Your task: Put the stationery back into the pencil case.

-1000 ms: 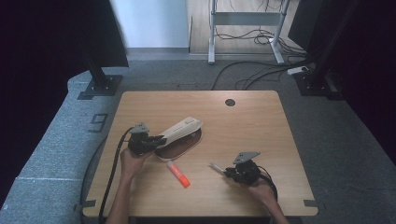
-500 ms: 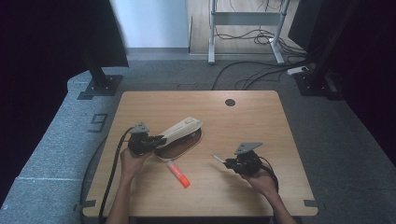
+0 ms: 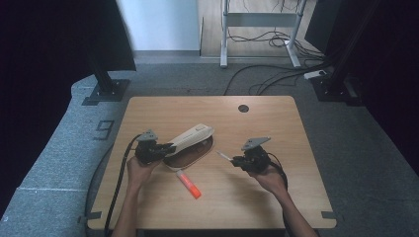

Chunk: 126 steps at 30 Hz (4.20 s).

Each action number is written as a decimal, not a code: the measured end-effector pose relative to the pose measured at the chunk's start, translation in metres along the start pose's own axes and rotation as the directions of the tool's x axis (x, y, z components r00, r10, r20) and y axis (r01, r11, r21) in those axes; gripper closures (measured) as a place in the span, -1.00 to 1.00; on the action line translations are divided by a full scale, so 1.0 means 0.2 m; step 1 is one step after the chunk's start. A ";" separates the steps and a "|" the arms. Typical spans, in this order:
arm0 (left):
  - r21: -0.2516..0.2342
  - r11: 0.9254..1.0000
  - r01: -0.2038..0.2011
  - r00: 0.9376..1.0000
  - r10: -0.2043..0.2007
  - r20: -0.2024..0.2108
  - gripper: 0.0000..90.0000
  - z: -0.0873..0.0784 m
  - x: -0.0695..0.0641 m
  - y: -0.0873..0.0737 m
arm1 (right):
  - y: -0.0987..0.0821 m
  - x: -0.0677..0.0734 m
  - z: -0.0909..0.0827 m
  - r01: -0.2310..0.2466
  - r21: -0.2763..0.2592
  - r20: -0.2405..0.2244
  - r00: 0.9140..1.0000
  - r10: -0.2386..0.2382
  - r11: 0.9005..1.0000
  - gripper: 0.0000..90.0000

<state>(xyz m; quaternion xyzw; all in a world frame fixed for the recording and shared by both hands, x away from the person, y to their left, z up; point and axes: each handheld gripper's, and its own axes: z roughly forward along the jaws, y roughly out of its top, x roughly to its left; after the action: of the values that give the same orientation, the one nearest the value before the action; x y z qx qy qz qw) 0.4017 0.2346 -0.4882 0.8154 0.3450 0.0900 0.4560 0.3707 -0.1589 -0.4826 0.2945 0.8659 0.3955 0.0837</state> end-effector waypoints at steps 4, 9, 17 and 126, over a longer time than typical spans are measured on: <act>-0.002 1.000 0.007 1.000 -0.007 0.005 0.71 0.00 0.01 0.00 | 0.04 0.00 0.02 0.008 0.000 0.002 1.000 -0.008 1.000 0.74; -0.004 1.000 0.007 1.000 -0.007 0.004 0.71 -0.01 0.01 0.00 | 0.08 -0.02 0.06 0.007 0.002 0.008 1.000 -0.007 1.000 0.74; -0.007 1.000 0.014 1.000 -0.014 0.006 0.71 -0.01 0.02 0.00 | 0.14 -0.04 0.10 0.008 0.004 0.015 1.000 -0.008 1.000 0.74; -0.008 1.000 0.015 1.000 -0.015 0.026 0.70 -0.01 0.01 0.01 | 0.16 0.03 0.58 0.024 0.087 -0.080 0.997 -0.017 0.996 0.74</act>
<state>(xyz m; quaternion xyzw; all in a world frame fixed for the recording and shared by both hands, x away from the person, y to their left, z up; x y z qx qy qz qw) 0.4025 0.2357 -0.4868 0.8121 0.3448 0.0774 0.4643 0.4243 -0.0647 -0.5364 0.2731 0.8880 0.3676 0.0406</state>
